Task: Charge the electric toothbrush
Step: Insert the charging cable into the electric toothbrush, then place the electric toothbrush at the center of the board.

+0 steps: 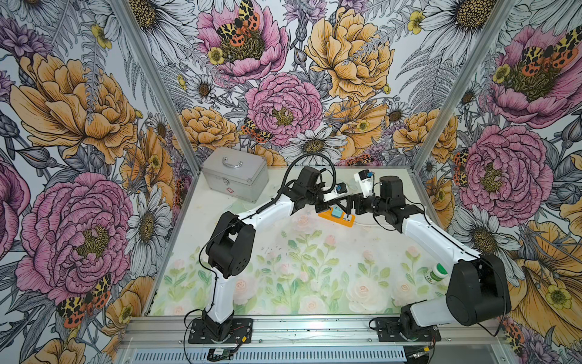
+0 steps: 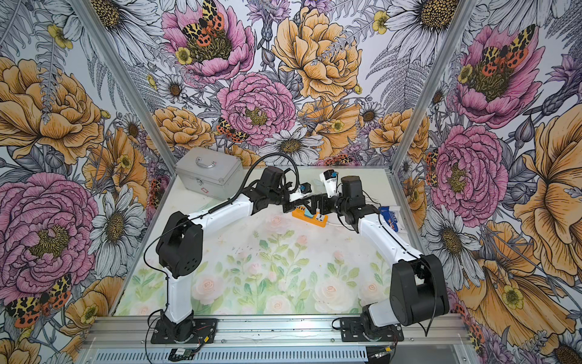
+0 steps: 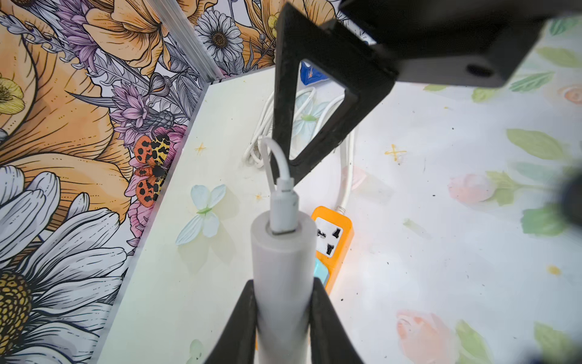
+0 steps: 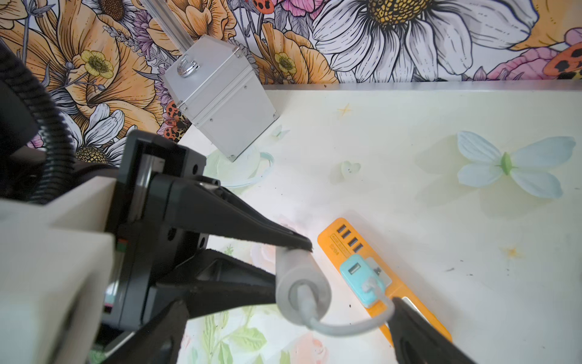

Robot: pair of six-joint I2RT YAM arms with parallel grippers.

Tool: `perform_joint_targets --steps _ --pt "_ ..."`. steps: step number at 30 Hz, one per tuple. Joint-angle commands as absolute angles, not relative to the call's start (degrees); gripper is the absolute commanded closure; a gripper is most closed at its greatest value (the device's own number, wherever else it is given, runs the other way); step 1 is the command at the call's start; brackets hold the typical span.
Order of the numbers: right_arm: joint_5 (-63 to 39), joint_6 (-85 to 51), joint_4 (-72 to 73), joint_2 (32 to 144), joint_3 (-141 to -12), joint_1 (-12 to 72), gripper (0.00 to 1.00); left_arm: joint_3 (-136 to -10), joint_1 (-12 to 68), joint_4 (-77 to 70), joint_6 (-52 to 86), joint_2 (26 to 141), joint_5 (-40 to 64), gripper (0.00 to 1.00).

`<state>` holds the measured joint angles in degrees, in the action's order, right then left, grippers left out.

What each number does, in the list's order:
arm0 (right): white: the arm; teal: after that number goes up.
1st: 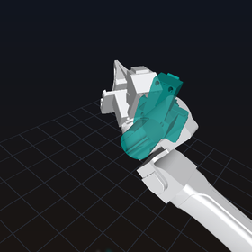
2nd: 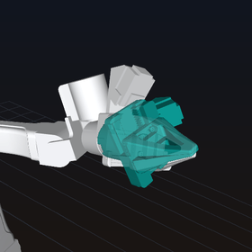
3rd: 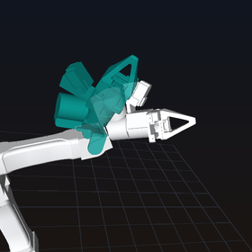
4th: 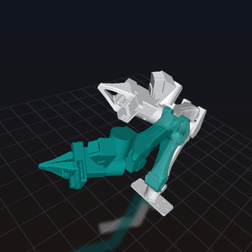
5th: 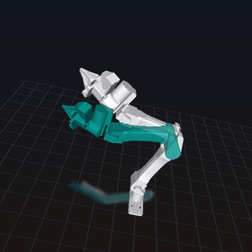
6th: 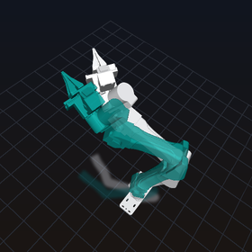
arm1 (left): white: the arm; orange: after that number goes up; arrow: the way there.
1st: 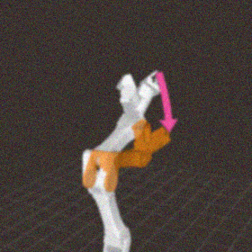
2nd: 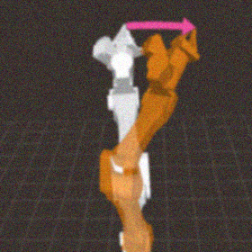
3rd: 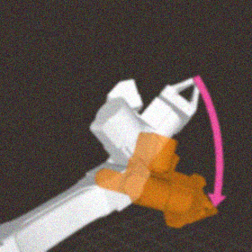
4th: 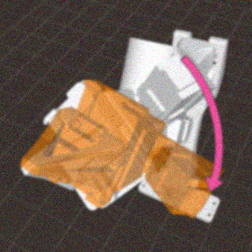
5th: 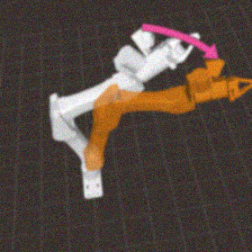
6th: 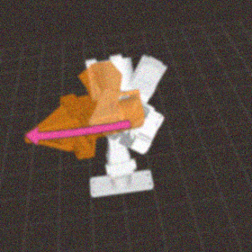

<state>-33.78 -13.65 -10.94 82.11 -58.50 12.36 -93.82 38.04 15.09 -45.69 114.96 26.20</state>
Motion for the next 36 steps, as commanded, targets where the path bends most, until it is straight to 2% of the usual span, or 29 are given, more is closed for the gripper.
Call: perform_joint_targets --steps 1,9,14,21,36 --pt "-37.66 -13.69 -13.99 81.09 -57.31 12.49 0.00 -96.53 39.62 14.76 -48.55 115.51 24.61 1.00" --pt "-36.25 -13.62 -16.42 78.92 -56.88 10.42 0.00 -96.22 38.57 20.31 -50.49 117.74 20.97 1.00" --pt "-33.56 -12.46 -19.51 73.73 -55.40 7.71 0.00 -93.44 37.53 22.84 -51.12 116.99 19.01 1.00" --pt "-22.64 -14.20 -21.40 65.79 -53.96 4.14 0.00 -88.25 38.84 26.81 -54.37 115.01 15.80 1.00" --pt "-21.28 -16.12 -21.27 70.27 -54.68 4.13 0.00 -88.99 45.22 29.83 -56.61 122.57 8.33 1.00"
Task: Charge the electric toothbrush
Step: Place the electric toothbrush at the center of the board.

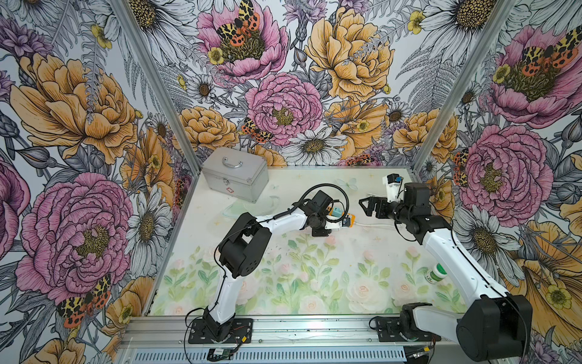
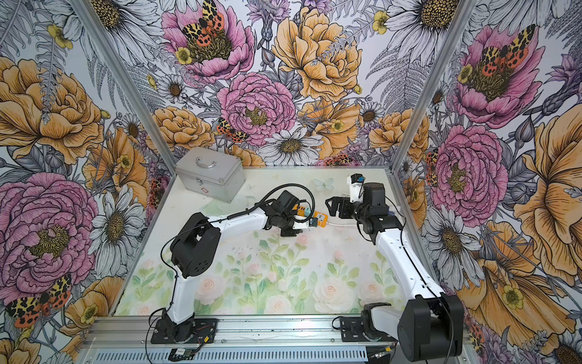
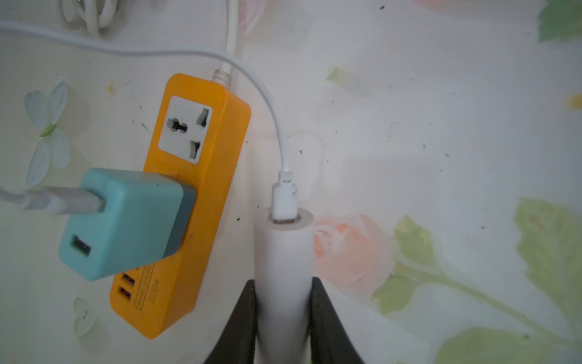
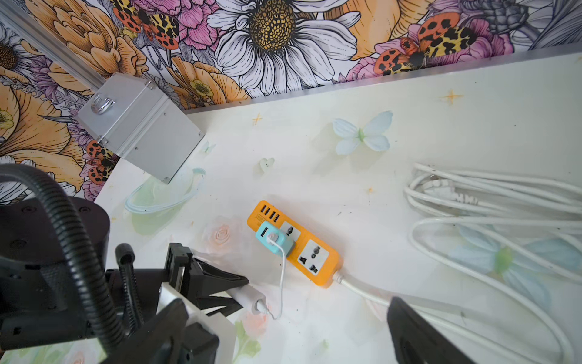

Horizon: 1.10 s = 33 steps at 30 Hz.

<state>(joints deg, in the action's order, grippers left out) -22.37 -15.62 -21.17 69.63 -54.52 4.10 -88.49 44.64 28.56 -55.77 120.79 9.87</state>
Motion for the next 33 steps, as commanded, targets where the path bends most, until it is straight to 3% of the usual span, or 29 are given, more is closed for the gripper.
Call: perform_joint_targets --steps 1,5,12,14,15,21,26,29,33 --pt "-21.19 -16.12 -21.29 70.52 -54.78 4.13 0.00 -89.03 45.39 29.95 -56.61 123.01 8.25 0.99" --pt "-21.10 -16.09 -21.30 71.01 -55.00 4.13 0.00 -89.29 45.70 30.01 -56.20 124.36 7.22 0.93" --pt "-20.75 -15.86 -21.28 71.10 -55.23 4.13 0.00 -90.22 45.43 30.22 -55.79 125.13 7.34 0.73" --pt "-20.54 -15.83 -21.29 71.25 -55.33 4.13 0.00 -90.44 45.27 30.18 -55.51 124.83 7.45 0.48" --pt "-20.42 -15.80 -21.29 71.47 -55.42 4.13 0.00 -90.64 45.24 30.23 -55.47 124.56 7.38 0.02" --pt "-15.57 -14.12 -21.01 74.63 -57.59 4.13 0.00 -91.02 45.36 29.85 -53.14 119.57 8.87 0.01" --pt "-2.47 -10.12 -17.30 79.41 -56.75 3.82 0.00 -85.78 44.44 25.74 -47.29 109.39 10.56 0.01" --pt "4.81 -8.26 -8.20 81.78 -52.24 2.81 0.00 -77.75 42.10 18.79 -39.78 99.66 11.13 0.01" --pt "5.07 -5.52 8.85 85.07 -44.11 1.15 0.00 -67.35 37.99 11.41 -28.49 89.39 4.69 0.01"
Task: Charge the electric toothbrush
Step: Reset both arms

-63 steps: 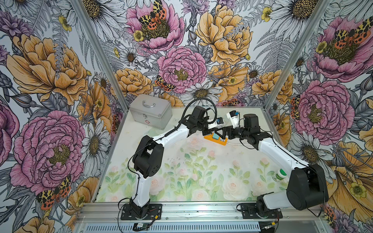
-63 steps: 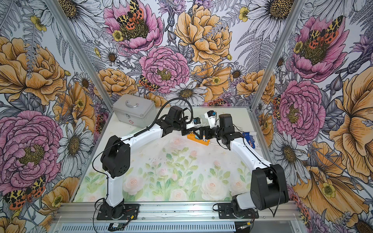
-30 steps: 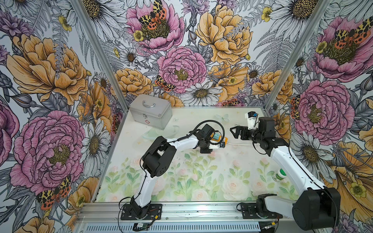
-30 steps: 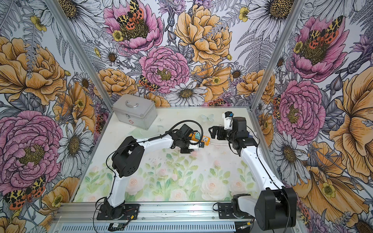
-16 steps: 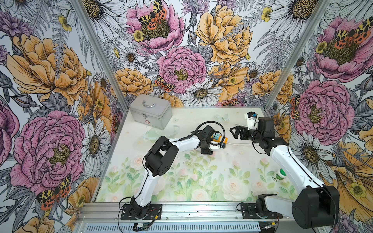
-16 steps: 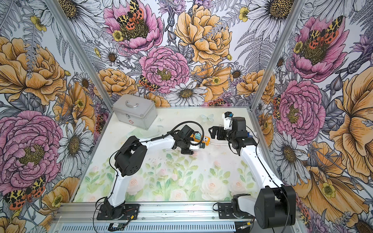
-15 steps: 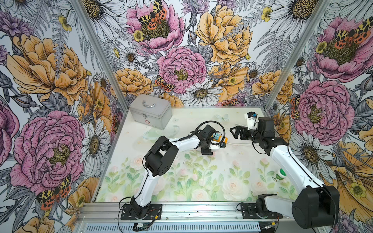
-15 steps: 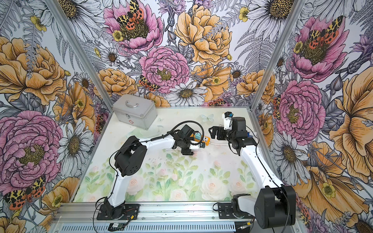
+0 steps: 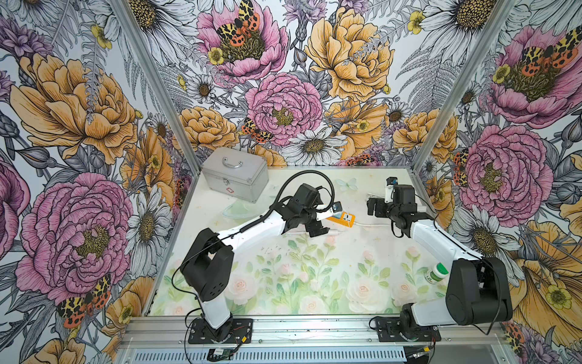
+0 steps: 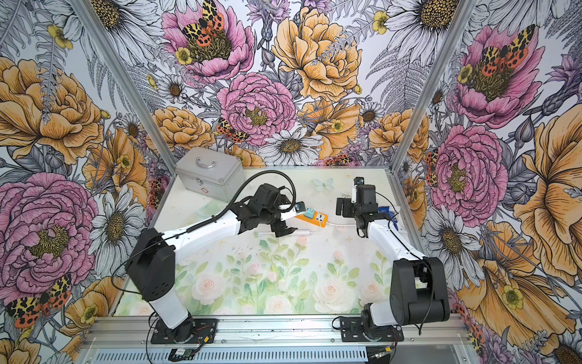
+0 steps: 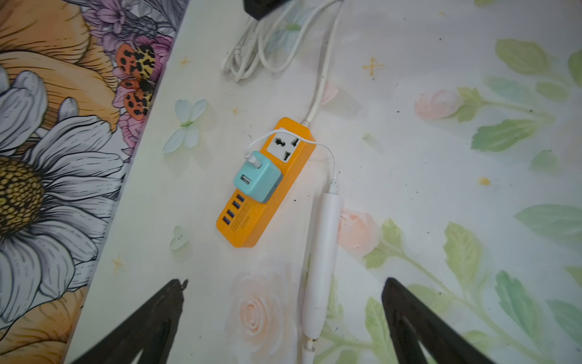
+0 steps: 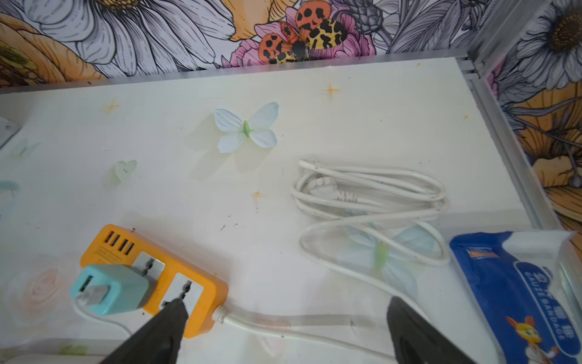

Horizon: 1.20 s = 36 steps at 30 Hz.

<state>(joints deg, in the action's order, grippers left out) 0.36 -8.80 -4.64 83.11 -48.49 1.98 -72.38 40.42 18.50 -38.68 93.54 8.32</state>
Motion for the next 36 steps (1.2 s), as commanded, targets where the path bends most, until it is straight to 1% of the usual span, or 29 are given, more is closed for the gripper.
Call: perform_joint_targets --steps 1,3,6,8,13,14,15,17,18,21,23,32,34,36 --pt "5.58 -4.23 11.79 85.56 -42.58 1.15 0.00 -64.50 37.12 9.69 -27.03 86.91 2.13 0.01" --pt "6.37 -3.48 17.68 86.34 -39.43 0.80 0.00 -59.80 34.86 7.53 -23.06 82.81 -0.73 0.01" --pt "6.07 -2.54 26.83 87.47 -34.66 0.70 0.00 -52.66 29.41 3.54 -16.14 77.25 -4.32 0.01" --pt "6.02 -2.63 29.73 87.17 -32.85 0.62 0.00 -47.63 26.57 -0.13 -14.24 73.74 -8.03 0.01" --pt "6.05 -2.85 40.61 85.66 -26.09 0.55 0.00 -37.88 17.22 -7.57 -10.89 66.43 -11.51 0.01" --pt "5.97 -3.24 44.16 86.07 -24.01 0.29 0.00 -35.63 15.61 -9.91 -11.09 65.48 -14.11 0.01" --pt "6.30 -3.00 51.55 88.27 -21.69 0.15 0.00 -33.42 13.79 -11.92 -10.97 64.78 -14.26 0.01" --pt "7.43 -3.77 48.05 86.95 -22.27 0.23 0.00 -29.26 10.62 -16.47 -11.17 63.94 -13.13 0.01" --pt "7.50 -3.57 49.65 88.18 -22.52 0.17 0.00 -26.91 9.44 -19.98 -11.28 63.74 -13.58 0.01" --pt "6.34 -3.81 48.02 87.72 -22.96 -0.30 0.00 -21.60 5.38 -30.35 -8.29 64.79 -10.23 0.01" --pt "6.17 -3.94 47.85 87.66 -23.00 -0.42 0.00 -20.09 2.56 -34.70 -5.57 66.90 -6.36 0.01" --pt "6.02 -4.11 47.72 87.54 -22.95 -0.51 0.00 -22.30 1.40 -49.45 -3.48 86.41 -3.79 0.01" --pt "6.01 -4.05 47.71 87.54 -22.94 -0.51 0.00 -21.17 0.12 -53.48 -2.16 88.15 -2.72 0.01" --pt "5.98 -4.13 47.70 87.58 -23.02 -0.53 0.00 -21.36 0.23 -52.41 -2.58 87.69 -2.65 0.01"
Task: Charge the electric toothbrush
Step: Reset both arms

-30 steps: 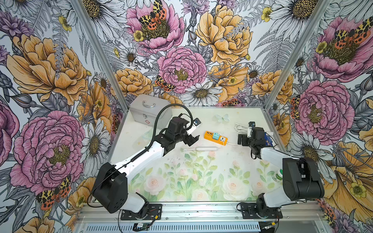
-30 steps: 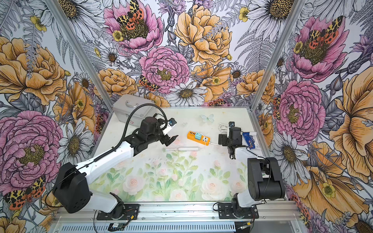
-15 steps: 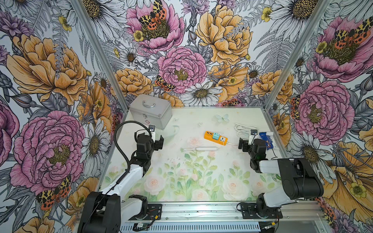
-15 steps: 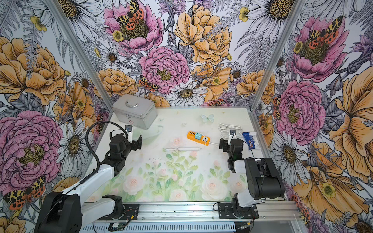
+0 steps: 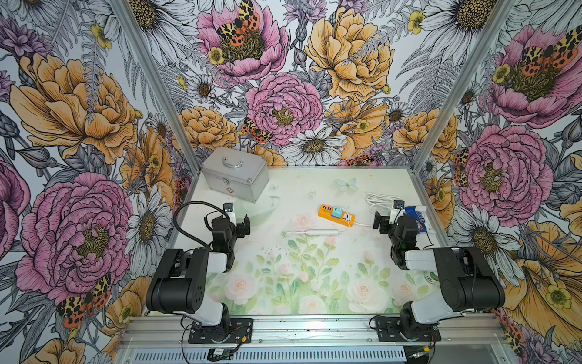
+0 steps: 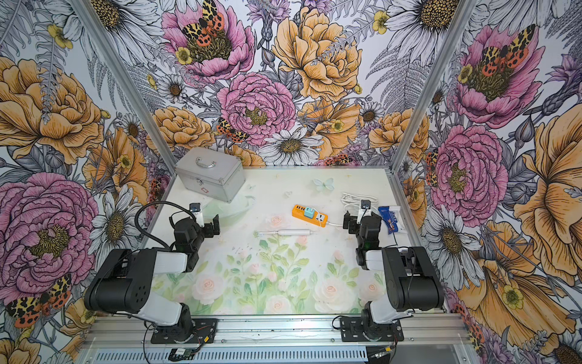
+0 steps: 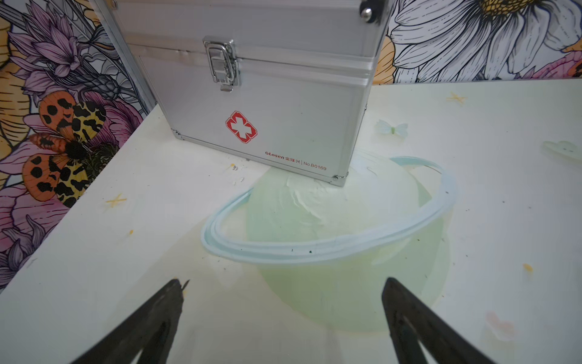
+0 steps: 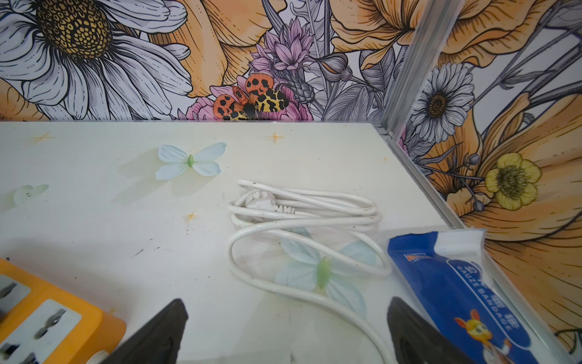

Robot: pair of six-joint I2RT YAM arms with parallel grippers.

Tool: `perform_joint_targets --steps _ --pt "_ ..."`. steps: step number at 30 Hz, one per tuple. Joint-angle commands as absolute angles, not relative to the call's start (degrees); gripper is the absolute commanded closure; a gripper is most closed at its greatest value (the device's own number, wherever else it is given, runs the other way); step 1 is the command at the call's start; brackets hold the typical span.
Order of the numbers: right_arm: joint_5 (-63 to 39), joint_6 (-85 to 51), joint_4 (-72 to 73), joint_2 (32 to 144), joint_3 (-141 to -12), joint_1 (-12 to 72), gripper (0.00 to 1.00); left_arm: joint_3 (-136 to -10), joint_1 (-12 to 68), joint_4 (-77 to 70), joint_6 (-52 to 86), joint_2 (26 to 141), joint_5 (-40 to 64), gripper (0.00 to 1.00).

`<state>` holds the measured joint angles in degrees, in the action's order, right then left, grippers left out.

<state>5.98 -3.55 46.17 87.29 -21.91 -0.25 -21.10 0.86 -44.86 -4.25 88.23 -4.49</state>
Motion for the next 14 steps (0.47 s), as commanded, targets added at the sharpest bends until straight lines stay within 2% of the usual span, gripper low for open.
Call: perform_joint_targets --steps 1,14 --pt "5.98 -4.17 47.67 87.53 -22.99 -0.49 0.00 -21.59 0.62 -52.42 -2.62 88.03 -3.54 0.01" --pt "7.59 -4.73 48.23 87.71 -22.79 -0.46 0.00 -22.11 0.70 -51.50 -1.77 87.93 -5.45 0.01"
